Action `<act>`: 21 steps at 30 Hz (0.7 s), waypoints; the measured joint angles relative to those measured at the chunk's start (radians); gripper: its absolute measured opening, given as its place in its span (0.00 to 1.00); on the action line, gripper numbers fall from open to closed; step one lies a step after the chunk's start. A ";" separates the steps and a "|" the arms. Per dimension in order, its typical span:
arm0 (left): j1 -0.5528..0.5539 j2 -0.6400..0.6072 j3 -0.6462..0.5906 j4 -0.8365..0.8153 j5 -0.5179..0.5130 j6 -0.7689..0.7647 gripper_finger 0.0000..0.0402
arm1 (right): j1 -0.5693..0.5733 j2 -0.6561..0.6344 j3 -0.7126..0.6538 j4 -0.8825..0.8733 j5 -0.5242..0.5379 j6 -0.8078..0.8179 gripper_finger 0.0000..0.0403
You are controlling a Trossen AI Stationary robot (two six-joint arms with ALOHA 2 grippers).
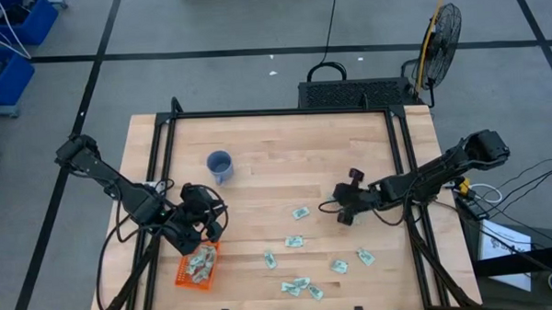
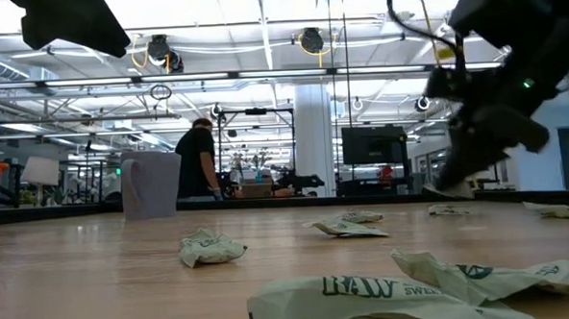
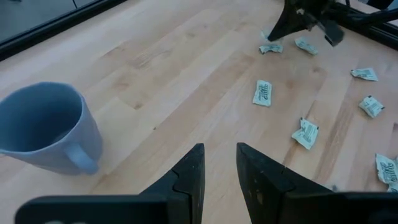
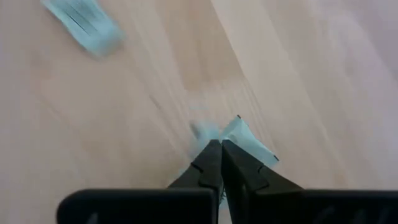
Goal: Pick and place Stevia / Truvia into bins
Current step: Put the stevia packet into the orange bin
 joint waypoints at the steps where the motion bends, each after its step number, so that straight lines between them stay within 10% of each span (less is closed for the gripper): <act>1: 0.000 0.000 0.000 0.000 -0.001 0.007 0.24 | 0.000 0.000 0.000 0.062 -0.001 -0.047 0.00; 11: 0.029 0.085 0.000 0.066 0.004 0.270 0.24 | -0.036 0.000 0.002 0.786 -0.273 -0.360 0.00; 21: 0.128 0.270 0.000 0.499 0.005 0.644 0.24 | -0.085 0.000 0.002 0.921 -0.498 -0.303 0.00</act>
